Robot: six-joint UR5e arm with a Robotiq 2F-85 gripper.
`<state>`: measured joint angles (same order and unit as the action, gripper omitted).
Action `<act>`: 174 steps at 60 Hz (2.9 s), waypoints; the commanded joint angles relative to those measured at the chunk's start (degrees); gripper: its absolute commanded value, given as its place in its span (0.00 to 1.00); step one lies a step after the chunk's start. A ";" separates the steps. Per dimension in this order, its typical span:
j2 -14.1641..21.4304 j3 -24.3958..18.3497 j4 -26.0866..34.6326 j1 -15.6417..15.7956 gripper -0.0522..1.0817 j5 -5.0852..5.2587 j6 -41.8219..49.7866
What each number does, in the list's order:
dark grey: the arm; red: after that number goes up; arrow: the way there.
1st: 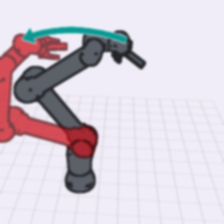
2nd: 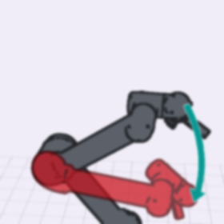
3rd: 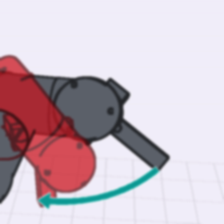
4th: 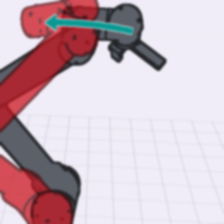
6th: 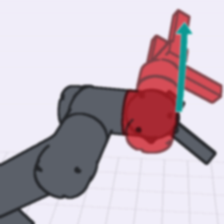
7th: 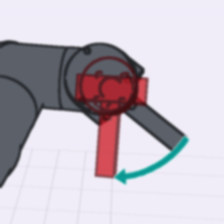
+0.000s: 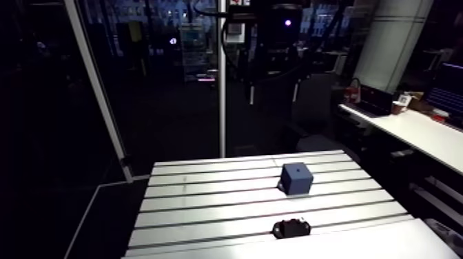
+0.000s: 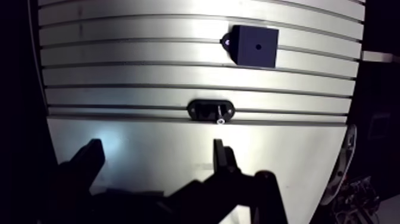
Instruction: Pick up the M10 bolt and insert it into the hole until fully seated.
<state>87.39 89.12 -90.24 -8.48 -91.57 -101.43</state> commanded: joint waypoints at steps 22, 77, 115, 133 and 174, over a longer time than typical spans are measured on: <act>2.04 21.75 -21.41 -9.97 0.05 0.10 -6.80; 0.30 31.92 -27.87 -12.36 0.09 -0.06 -10.10; -3.15 33.80 -32.76 -13.06 0.38 -0.06 -10.67; -3.32 34.24 -32.94 -13.07 0.44 -0.06 -10.67; -3.50 35.73 -33.02 -13.14 0.47 -0.23 -10.41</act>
<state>83.94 124.51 -123.19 -21.57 -91.72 -111.94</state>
